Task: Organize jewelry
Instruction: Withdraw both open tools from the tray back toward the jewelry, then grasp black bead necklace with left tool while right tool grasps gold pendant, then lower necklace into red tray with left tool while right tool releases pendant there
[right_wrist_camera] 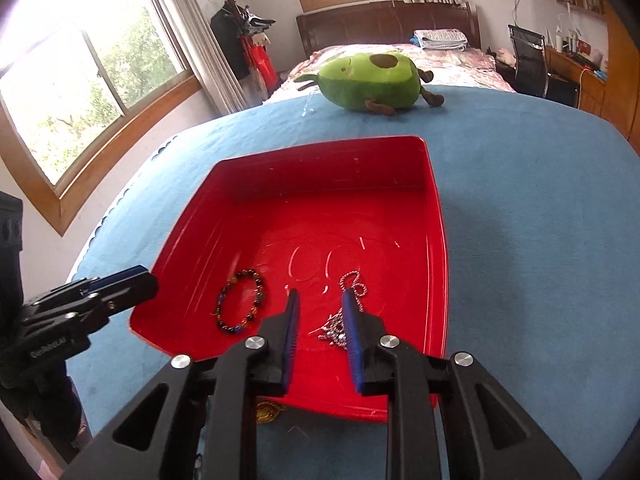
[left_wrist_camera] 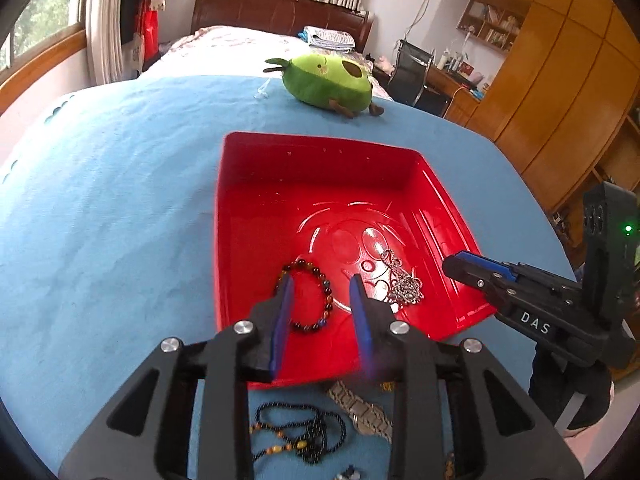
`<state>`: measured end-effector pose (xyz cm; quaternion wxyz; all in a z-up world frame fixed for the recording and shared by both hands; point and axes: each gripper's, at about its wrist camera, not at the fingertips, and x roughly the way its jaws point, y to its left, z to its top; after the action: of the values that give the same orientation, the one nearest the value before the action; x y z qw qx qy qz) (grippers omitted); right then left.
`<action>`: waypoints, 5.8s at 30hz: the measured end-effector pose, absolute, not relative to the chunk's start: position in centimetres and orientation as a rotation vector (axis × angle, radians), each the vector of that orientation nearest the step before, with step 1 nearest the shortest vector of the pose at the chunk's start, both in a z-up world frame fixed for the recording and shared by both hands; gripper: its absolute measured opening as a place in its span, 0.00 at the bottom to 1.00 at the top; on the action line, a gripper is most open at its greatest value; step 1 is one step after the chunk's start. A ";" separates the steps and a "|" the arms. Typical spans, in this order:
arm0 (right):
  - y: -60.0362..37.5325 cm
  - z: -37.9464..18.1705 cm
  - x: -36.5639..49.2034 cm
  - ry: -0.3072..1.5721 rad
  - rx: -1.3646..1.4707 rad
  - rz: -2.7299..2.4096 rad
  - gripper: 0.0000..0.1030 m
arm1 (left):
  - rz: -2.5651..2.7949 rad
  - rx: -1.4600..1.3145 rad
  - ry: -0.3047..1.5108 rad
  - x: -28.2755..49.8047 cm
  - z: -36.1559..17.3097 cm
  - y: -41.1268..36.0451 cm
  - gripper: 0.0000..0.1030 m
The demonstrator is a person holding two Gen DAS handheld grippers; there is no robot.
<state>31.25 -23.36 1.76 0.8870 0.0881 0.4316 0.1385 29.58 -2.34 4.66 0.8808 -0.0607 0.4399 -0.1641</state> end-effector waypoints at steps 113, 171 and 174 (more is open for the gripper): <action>-19.3 -1.9 25.7 1.101 0.206 0.357 0.20 | -0.296 -0.150 0.957 20.6 2.0 4.1 0.13; -22.9 0.7 33.5 0.980 0.251 0.314 0.23 | -0.354 -0.220 0.924 31.9 4.0 -1.4 0.40; -22.9 1.0 33.4 0.974 0.245 0.320 0.23 | -0.351 -0.202 0.889 30.8 5.0 -1.4 0.41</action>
<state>33.36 -22.87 0.97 0.8644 0.1171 0.4646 0.1526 30.80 -1.39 4.98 0.8830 -0.0968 0.4271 -0.1687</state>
